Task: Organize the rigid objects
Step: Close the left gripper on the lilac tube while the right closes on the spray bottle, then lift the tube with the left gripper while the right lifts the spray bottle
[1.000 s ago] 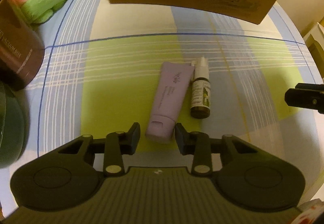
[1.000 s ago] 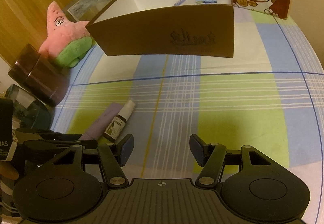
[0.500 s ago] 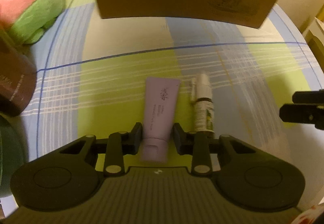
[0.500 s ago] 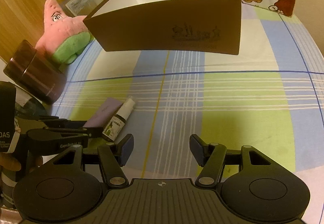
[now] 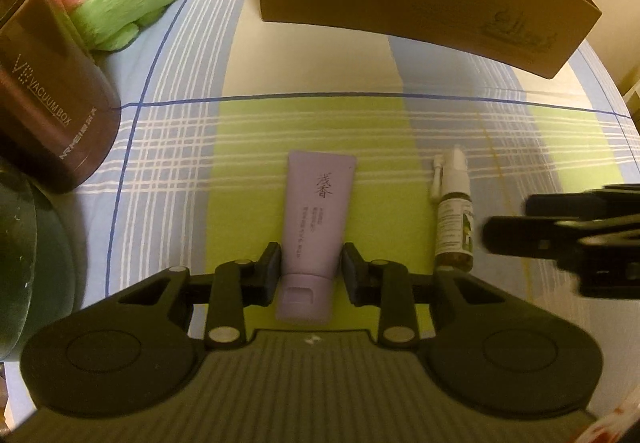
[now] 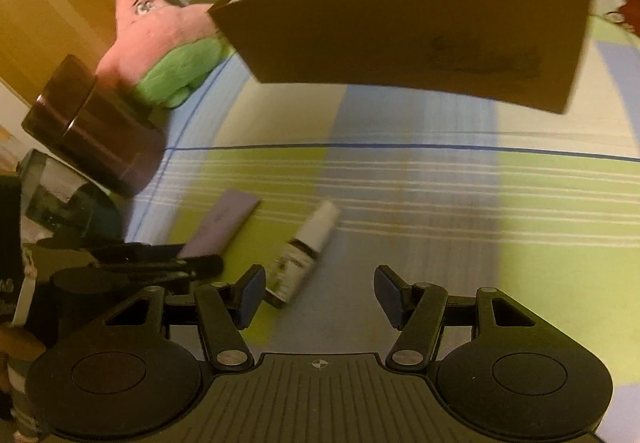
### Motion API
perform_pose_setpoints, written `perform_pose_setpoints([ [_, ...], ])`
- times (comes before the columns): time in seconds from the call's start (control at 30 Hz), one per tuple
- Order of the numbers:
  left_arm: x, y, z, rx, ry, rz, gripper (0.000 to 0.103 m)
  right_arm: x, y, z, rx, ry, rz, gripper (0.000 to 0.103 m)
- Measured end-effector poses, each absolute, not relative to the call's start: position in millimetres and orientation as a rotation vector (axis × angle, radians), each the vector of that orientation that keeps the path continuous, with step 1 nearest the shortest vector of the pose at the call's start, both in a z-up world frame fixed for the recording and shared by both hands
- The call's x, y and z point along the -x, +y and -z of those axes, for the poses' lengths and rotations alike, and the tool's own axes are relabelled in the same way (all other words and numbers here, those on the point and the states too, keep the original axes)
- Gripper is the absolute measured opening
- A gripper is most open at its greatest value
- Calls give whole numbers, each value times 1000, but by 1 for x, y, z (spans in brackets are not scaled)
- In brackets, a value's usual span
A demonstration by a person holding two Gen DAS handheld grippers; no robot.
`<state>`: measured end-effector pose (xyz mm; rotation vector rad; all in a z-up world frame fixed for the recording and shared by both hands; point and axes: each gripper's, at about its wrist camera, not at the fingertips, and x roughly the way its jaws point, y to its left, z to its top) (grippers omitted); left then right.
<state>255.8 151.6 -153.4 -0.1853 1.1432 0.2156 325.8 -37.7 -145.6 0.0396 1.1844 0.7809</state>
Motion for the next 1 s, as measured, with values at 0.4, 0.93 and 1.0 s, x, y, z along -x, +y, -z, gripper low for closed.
perform_pose_setpoints([
  [0.4, -258, 150, 154, 186, 1150, -207, 29, -330, 0, 164, 43, 1174, -765, 33],
  [0.93, -246, 109, 152, 173, 1158, -61, 28, -313, -54, 160, 237, 1138, -866, 24],
  [1.0, -245, 108, 152, 172, 1159, -61, 29, -307, -63, 159, 252, 1120, -859, 24],
])
